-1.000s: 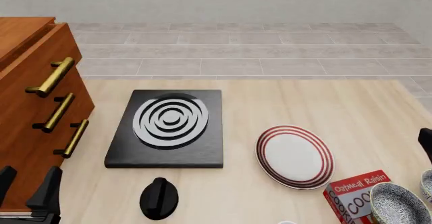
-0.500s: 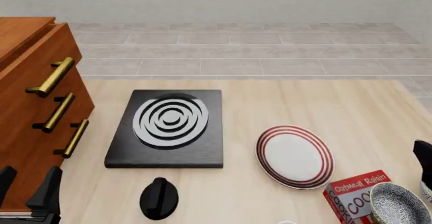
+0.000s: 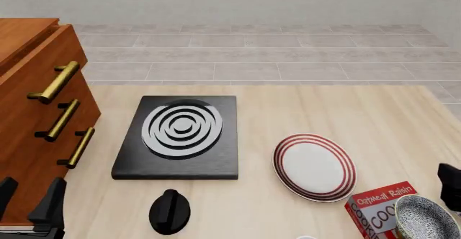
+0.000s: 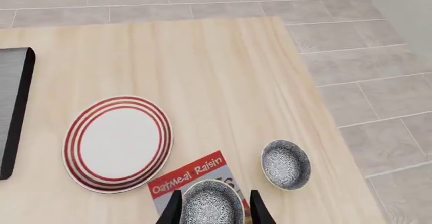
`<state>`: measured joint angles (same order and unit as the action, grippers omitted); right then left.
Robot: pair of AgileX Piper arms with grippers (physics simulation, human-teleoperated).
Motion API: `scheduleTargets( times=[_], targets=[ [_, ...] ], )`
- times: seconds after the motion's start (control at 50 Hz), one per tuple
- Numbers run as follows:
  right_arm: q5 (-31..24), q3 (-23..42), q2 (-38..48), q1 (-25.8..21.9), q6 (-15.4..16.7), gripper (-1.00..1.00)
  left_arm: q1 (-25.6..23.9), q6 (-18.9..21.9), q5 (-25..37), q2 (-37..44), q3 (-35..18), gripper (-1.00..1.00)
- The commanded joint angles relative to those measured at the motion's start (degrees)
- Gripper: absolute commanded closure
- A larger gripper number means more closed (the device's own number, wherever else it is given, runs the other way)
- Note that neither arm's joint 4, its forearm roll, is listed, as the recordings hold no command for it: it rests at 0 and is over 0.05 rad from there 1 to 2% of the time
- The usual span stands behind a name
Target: Pick the akita bowl on the cookies box and place it on the plate.
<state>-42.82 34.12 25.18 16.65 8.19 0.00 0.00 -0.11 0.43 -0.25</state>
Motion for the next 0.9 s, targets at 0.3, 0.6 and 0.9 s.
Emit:
scheduleTargets(
  times=[0.3,0.6,0.9],
  targets=[
    [5.1,-6.2,1.8,5.2,-0.3,-1.00,0.0,0.0,0.0,0.0,0.0,-1.00],
    [7.6,-9.4,2.9,9.0,-0.1,-1.00,0.0,0.0,0.0,0.0,0.0,-1.00],
    [11.7,-13.5,4.8,11.9,-0.3,-1.00,0.0,0.0,0.0,0.0,0.0,-1.00]
  ],
)
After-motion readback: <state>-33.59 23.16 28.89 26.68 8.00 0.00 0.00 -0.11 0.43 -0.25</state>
